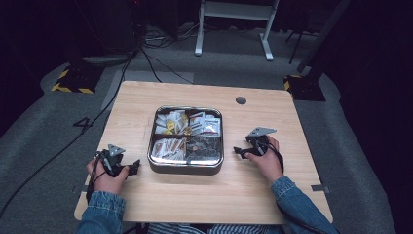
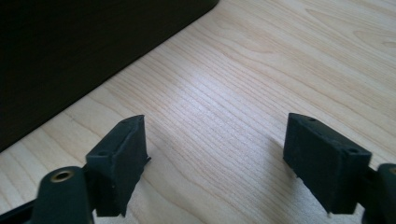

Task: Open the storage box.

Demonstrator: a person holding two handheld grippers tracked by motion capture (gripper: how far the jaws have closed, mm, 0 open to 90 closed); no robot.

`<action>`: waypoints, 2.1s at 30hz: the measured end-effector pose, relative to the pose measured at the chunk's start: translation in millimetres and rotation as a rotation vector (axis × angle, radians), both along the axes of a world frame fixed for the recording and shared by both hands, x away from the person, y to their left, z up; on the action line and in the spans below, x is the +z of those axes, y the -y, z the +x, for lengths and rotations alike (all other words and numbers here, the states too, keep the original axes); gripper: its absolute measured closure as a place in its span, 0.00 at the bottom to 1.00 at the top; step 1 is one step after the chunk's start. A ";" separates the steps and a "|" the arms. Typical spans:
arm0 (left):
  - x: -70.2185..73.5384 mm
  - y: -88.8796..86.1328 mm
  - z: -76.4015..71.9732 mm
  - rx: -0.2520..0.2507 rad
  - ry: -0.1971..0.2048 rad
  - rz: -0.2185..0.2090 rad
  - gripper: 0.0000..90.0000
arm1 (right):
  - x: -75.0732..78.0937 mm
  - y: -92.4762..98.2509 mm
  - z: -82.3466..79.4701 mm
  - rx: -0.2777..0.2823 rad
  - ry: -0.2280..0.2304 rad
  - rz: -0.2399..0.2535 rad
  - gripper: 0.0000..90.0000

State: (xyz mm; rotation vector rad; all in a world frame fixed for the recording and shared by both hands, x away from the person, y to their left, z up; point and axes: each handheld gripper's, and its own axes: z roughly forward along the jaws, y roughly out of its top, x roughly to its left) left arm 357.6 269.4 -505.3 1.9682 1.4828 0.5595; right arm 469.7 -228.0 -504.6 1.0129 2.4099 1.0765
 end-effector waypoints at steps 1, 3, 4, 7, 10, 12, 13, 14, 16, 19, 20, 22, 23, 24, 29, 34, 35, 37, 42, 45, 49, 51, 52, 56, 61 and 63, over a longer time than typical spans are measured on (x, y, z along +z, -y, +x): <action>0.0 0.0 0.0 0.000 0.000 0.000 0.14 | 0.0 -0.2 0.2 0.004 -0.001 -0.002 0.23; 0.0 0.0 0.0 0.000 0.000 0.000 0.14 | 0.7 -0.3 -0.1 -0.005 -0.012 0.005 0.24; 0.0 0.1 0.0 0.001 0.000 -0.001 0.14 | 1.8 0.0 -0.4 -0.012 -0.022 0.006 0.26; 0.0 0.1 0.0 0.001 0.001 -0.001 0.14 | 5.5 2.3 -0.3 -0.013 -0.055 0.018 0.30; 0.0 0.2 -0.1 0.001 0.001 0.000 0.14 | 11.5 4.6 -0.7 -0.009 -0.050 0.047 0.30; 0.0 0.1 -0.1 0.000 0.001 0.001 0.14 | 14.7 4.8 -1.4 -0.007 -0.048 0.054 0.30; 0.0 0.2 -0.1 0.001 0.000 -0.001 0.14 | 20.4 5.0 -2.9 0.003 -0.032 0.063 0.30; -0.1 0.2 -0.1 0.001 0.001 -0.001 0.14 | 22.4 5.1 -3.6 0.009 -0.031 0.066 0.30; -0.1 0.3 -0.1 0.001 0.001 -0.002 0.14 | 24.3 5.2 -4.0 0.018 -0.028 0.066 0.30; 0.0 0.1 -0.1 0.000 0.000 -0.001 0.14 | 33.9 4.9 -8.0 0.048 -0.012 0.076 0.30; 0.0 0.0 -0.1 -0.001 0.000 0.000 0.14 | 35.9 4.7 -9.0 0.056 -0.001 0.078 0.30; 0.0 0.0 0.0 -0.002 0.000 0.001 0.14 | 39.5 4.0 -10.4 0.069 0.007 0.093 0.28; 0.0 0.2 0.0 -0.001 0.001 0.000 0.14 | 42.4 3.3 -11.6 0.077 0.011 0.106 0.28; -0.1 0.4 0.3 -0.003 0.001 -0.002 0.14 | 44.1 2.7 -12.3 0.082 0.016 0.114 0.28; 0.0 0.7 0.8 -0.011 0.002 0.001 0.14 | 56.3 -1.5 -18.5 0.109 0.003 0.131 0.35; 0.0 1.3 -0.5 -0.020 0.001 0.000 0.14 | 66.1 -7.9 -21.0 0.133 0.011 0.147 0.34; 0.0 1.4 -0.6 -0.020 0.002 0.000 0.14 | 68.2 -10.0 -21.2 0.139 0.013 0.150 0.34; -0.1 1.5 -1.0 -0.021 0.003 -0.001 0.14 | 72.4 -15.1 -21.6 0.152 0.020 0.151 0.34; 0.0 1.7 -1.7 -0.022 0.001 -0.001 0.14 | 77.3 -24.3 -24.8 0.187 0.021 0.142 0.35; 0.0 1.5 -1.5 -0.023 0.002 0.001 0.14 | 80.8 -31.7 -23.8 0.203 0.017 0.139 0.34; -0.1 1.4 -1.3 -0.024 0.003 0.000 0.14 | 87.5 -49.1 -19.9 0.251 0.021 0.124 0.33; 0.0 1.4 -1.3 -0.025 0.003 0.000 0.14 | 89.7 -54.6 -19.0 0.266 0.020 0.125 0.33; -0.1 1.4 -1.3 -0.024 0.003 0.000 0.14 | 95.6 -66.4 -16.6 0.289 0.020 0.122 0.33; -0.1 1.4 -1.3 -0.024 0.003 0.000 0.14 | 102.4 -80.4 -12.6 0.303 0.024 0.115 0.32; -0.1 1.4 -1.3 -0.024 0.003 0.000 0.14 | 104.1 -102.0 -4.8 0.306 0.028 0.132 0.29; -0.1 1.4 -1.3 -0.024 0.003 0.000 0.14 | 103.2 -107.8 -1.7 0.307 0.033 0.139 0.30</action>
